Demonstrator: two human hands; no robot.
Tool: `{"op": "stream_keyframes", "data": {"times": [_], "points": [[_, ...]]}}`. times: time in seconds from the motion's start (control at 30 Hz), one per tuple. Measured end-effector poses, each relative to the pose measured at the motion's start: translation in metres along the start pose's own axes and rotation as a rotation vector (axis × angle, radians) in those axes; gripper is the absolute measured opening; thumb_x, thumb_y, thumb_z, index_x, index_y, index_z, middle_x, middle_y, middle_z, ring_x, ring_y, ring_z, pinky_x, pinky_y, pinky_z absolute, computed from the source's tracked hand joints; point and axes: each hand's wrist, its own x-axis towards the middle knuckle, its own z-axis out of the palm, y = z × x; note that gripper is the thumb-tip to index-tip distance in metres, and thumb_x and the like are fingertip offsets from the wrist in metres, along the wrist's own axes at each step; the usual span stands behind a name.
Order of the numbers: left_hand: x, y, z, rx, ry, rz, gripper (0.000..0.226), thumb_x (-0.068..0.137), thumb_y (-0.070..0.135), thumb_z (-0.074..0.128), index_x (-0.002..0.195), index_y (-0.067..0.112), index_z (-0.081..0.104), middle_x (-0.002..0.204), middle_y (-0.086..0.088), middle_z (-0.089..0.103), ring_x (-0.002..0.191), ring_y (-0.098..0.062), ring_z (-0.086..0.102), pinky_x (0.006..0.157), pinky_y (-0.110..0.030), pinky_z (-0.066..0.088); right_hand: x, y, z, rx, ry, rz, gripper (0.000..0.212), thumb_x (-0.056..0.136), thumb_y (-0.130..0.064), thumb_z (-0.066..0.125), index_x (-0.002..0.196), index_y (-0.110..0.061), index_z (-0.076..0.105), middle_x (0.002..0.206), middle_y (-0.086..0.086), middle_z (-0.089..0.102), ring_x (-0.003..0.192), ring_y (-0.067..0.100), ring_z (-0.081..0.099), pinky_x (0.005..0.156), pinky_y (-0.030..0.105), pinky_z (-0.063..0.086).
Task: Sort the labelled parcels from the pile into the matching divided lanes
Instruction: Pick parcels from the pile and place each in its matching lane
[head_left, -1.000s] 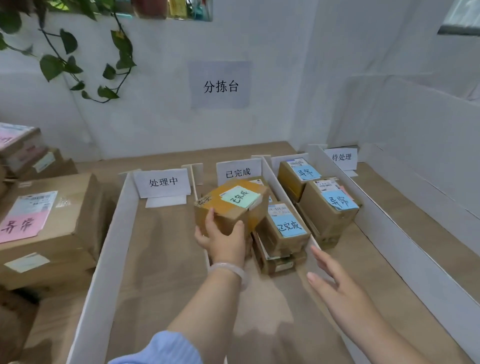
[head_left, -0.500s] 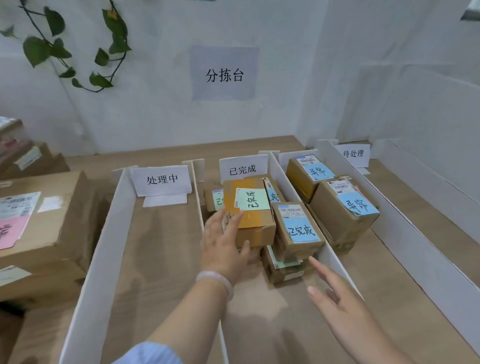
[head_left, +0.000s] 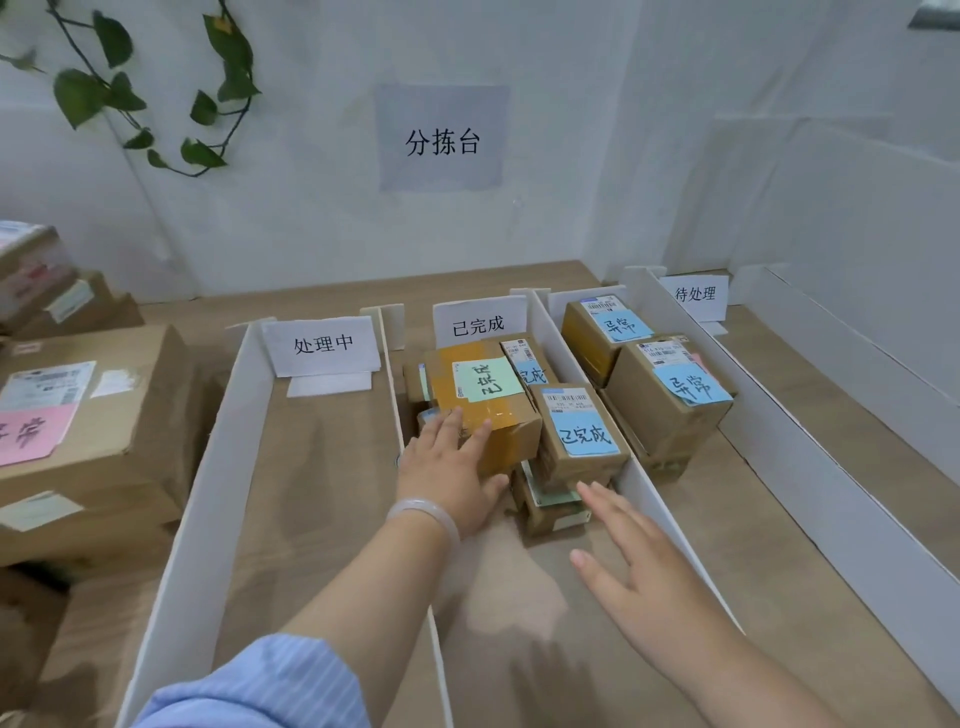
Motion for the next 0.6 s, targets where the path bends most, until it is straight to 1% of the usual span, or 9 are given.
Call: {"op": "stream_keyframes", "data": {"times": [0.1,0.17,0.23,0.27,0.4,0.53,0.6], "points": [[-0.044,-0.002,-0.014,-0.014,0.110,0.036,0.070,0.093,0.065,0.038,0.154,0.040,0.015,0.164,0.005,0.009,0.151,-0.021,0.007,0.122,-0.043,0.015,-0.016,-0.008,-0.001,-0.105,-0.027,-0.044,0.063,0.094,-0.052,0.049,0.147,-0.053,0.014,0.157,-0.028,0.006,0.145,-0.005,0.001,0.120,0.027,0.012],[-0.083,-0.005,-0.024,-0.018,0.217,0.059,0.068,0.089,0.065,0.039,0.151,0.039,0.030,0.161,0.003,0.025,0.147,-0.024,0.023,0.119,-0.045,0.025,-0.028,-0.017,-0.002,-0.176,-0.034,-0.079,0.068,0.094,-0.056,0.047,0.149,-0.051,0.007,0.158,-0.026,0.000,0.146,-0.002,-0.006,0.121,0.030,0.008],[-0.123,-0.009,-0.032,-0.016,0.331,0.065,0.066,0.083,0.064,0.041,0.143,0.035,0.047,0.151,-0.002,0.045,0.137,-0.028,0.043,0.109,-0.048,0.038,-0.042,-0.030,-0.002,-0.218,-0.033,-0.138,0.071,0.093,-0.058,0.045,0.150,-0.049,0.003,0.158,-0.025,-0.004,0.146,-0.001,-0.010,0.121,0.030,0.004],[-0.143,-0.012,-0.034,-0.007,0.367,0.059,0.065,0.082,0.063,0.042,0.140,0.034,0.050,0.147,-0.003,0.049,0.134,-0.028,0.048,0.106,-0.049,0.041,-0.051,-0.037,-0.001,-0.228,-0.036,-0.173,0.072,0.093,-0.059,0.044,0.150,-0.048,0.002,0.159,-0.024,-0.005,0.146,0.000,-0.012,0.120,0.031,0.003],[-0.224,-0.026,-0.048,0.041,0.378,-0.051,0.070,0.080,0.068,0.043,0.143,0.037,0.042,0.148,-0.003,0.048,0.135,-0.026,0.047,0.106,-0.049,0.041,-0.091,-0.069,0.015,-0.261,-0.067,-0.296,0.074,0.093,-0.062,0.042,0.150,-0.047,-0.002,0.159,-0.021,-0.009,0.146,0.002,-0.014,0.118,0.030,-0.001],[-0.307,-0.037,-0.062,0.085,0.370,-0.178,0.071,0.075,0.068,0.043,0.138,0.035,0.049,0.143,-0.004,0.053,0.129,-0.028,0.053,0.099,-0.048,0.047,-0.135,-0.100,0.043,-0.254,-0.109,-0.414,0.079,0.092,-0.062,0.045,0.151,-0.044,-0.004,0.161,-0.016,-0.009,0.147,0.005,-0.012,0.118,0.028,-0.004],[-0.341,-0.044,-0.065,0.071,0.362,-0.223,0.071,0.075,0.067,0.044,0.137,0.034,0.050,0.141,-0.006,0.055,0.127,-0.029,0.055,0.097,-0.050,0.050,-0.153,-0.111,0.057,-0.232,-0.117,-0.466,0.079,0.092,-0.062,0.045,0.151,-0.043,-0.004,0.162,-0.014,-0.006,0.148,0.005,-0.010,0.117,0.026,-0.005]]}}
